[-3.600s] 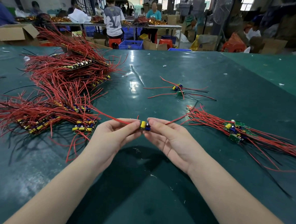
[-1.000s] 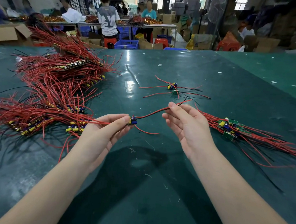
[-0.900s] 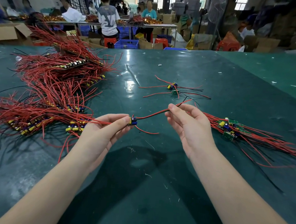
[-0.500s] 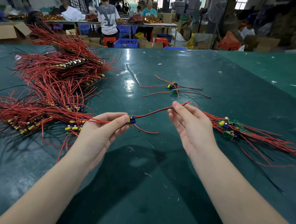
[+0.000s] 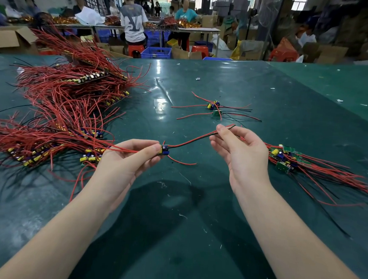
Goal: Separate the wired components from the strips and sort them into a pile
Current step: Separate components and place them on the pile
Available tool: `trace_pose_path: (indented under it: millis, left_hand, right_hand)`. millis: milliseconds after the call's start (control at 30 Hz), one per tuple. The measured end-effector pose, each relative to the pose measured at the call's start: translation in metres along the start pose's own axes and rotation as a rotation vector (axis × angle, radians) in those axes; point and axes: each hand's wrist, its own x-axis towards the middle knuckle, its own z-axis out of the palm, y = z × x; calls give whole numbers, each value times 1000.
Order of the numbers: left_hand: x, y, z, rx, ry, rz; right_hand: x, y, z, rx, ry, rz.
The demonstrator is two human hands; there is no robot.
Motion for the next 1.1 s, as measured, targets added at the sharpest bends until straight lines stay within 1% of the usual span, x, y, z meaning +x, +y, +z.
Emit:
trace_pose_path:
  millis: [167,367,500,667,800,933,1033,1100]
  left_hand:
    - [1,-1,0,1,-1,-8]
    - [2,2,-2,-24,27,-17]
    - [4,4,-4,-26,43,-22]
    - [5,4,-6,-38,58,-33]
    - [7,4,-7,-98,97,-86]
    - [8,4,-6,-139,103,-106]
    - [6,4,-5,-154,110,-126]
    - [6,5,-6,-164,116,-141]
  right_hand:
    - [2,2,-2,53,-32,60]
    - [6,-1,-3,165,-120,227]
    - [6,-3,-4,158,-175,272]
    - [8,-4,-5,126,-194,309]
    - [6,-5,-2,209,-252,416]
    - [4,-6,0,335,-300,518]
    - [3,-6,0,340,-308,498]
    - [4,-6,-1,252,-299,418]
